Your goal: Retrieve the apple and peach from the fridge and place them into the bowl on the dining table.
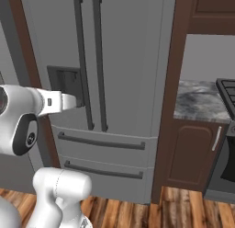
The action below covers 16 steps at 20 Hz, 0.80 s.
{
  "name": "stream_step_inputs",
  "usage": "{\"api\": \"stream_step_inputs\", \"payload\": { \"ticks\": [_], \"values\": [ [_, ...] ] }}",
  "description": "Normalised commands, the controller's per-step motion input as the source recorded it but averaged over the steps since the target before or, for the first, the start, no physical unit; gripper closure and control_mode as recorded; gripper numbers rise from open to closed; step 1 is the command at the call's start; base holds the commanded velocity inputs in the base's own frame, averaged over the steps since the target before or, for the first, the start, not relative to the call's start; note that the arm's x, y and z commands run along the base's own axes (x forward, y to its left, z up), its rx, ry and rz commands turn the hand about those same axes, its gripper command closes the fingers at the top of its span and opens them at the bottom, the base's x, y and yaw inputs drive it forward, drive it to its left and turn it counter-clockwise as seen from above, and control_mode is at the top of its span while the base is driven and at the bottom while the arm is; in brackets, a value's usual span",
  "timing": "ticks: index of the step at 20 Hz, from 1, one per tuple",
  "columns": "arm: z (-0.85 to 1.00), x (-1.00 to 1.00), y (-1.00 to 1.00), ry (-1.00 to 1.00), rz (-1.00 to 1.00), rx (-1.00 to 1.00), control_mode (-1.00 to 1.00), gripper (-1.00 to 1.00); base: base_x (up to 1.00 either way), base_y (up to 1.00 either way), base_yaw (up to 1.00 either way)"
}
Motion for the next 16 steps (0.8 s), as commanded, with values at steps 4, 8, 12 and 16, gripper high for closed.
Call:
{"api": "stream_step_inputs", "payload": {
  "ticks": [4, 8, 12, 16],
  "values": [
    [0.04, 0.09, 0.22, 0.06, -0.04, 0.0, -1.0, -1.0, 0.0, 0.0, 0.0],
    [0.0, 0.02, 0.29, 0.06, -0.02, 0.0, -1.0, -1.0, 0.0, 0.0, 0.0],
    [0.0, 0.0, 0.09, 0.09, 0.0, 0.04, -1.0, -1.0, 0.0, 0.0, 0.0],
    [0.0, 0.12, 0.0, 0.02, 0.01, 0.11, -1.0, -1.0, 0.0, 0.0, 0.0]
  ]
}}
